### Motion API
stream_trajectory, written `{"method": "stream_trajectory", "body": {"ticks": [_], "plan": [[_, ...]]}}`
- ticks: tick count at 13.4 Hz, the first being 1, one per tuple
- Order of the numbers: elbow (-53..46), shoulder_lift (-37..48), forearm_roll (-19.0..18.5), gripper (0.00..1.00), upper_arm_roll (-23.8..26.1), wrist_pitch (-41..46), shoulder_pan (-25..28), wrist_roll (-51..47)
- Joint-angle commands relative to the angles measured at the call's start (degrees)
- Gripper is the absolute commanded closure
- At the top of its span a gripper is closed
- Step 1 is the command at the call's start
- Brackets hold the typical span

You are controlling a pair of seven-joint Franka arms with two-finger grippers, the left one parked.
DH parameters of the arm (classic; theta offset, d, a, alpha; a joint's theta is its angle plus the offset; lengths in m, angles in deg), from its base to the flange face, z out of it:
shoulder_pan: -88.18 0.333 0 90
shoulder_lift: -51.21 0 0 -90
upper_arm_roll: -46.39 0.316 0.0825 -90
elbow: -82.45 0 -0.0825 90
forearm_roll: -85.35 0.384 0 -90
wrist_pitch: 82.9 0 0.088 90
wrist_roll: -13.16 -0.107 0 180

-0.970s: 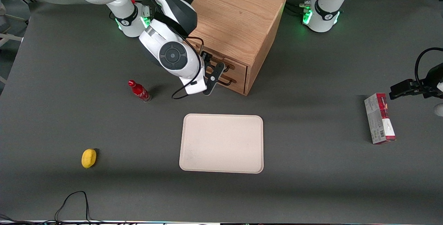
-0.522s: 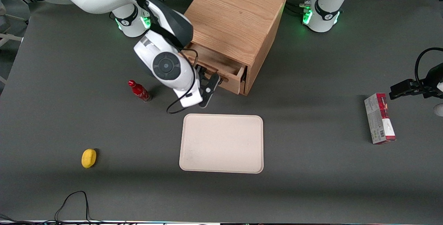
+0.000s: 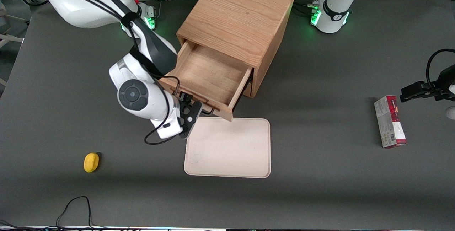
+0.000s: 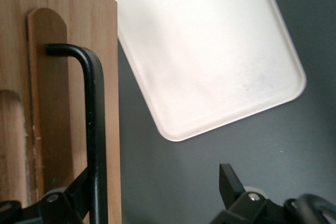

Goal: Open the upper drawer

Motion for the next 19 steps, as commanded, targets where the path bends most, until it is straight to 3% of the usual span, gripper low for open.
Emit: {"method": "stream_trajectory", "body": {"ticks": [1,10,12,14,19], "plan": [[-4.64,-1.69,-1.48,0.00,-0.92,0.98,0.62,1.34],[-14.49,1.10,-1.39,0.00,-5.84,0.89,-0.61,1.25],[-12.66,6.10,1.92,0.00,-7.85,3.06,-2.63,-0.41],[-6.62,13.39,9.21,0.00,-14.69,10.00,-2.55,-14.40],[27.36,41.14,11.35,0.00,-22.96,4.87,-2.37,-30.29]]}}
